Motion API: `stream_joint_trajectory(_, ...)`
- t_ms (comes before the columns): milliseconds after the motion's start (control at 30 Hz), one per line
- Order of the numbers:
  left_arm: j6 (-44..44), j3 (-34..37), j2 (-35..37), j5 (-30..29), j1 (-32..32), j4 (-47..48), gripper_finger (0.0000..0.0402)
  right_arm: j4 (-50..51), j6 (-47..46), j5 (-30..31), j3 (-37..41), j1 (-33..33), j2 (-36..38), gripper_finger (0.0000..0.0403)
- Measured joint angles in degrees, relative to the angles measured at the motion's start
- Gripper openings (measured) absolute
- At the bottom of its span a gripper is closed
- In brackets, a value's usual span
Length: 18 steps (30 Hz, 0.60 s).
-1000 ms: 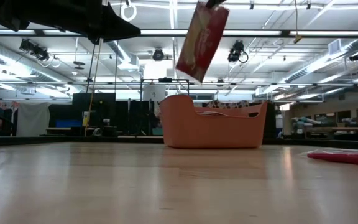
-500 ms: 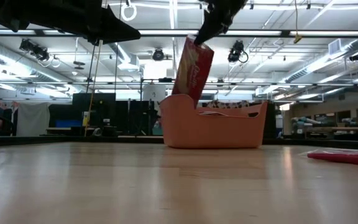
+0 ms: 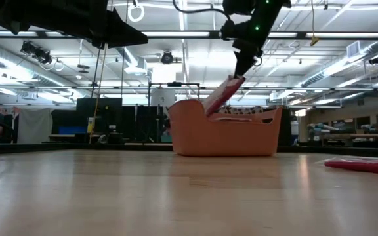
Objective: Sort popcorn bags into baskets
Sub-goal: Put the red popcorn bag into the orange bin
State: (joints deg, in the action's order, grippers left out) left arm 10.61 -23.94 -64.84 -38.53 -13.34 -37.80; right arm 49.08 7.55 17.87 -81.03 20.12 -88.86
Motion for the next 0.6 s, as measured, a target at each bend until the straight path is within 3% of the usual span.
stream_joint_trajectory(367,0.47,0.00,0.00,-0.02,0.00,-0.04,0.0034,3.38,-0.36,0.02,0.00,5.97,0.00,0.0030)
stream_joint_trajectory(600,0.53,0.00,0.00,-0.01,0.00,-0.07,0.0034,8.44,-3.96,0.06,0.00,6.73,0.00,0.0100)
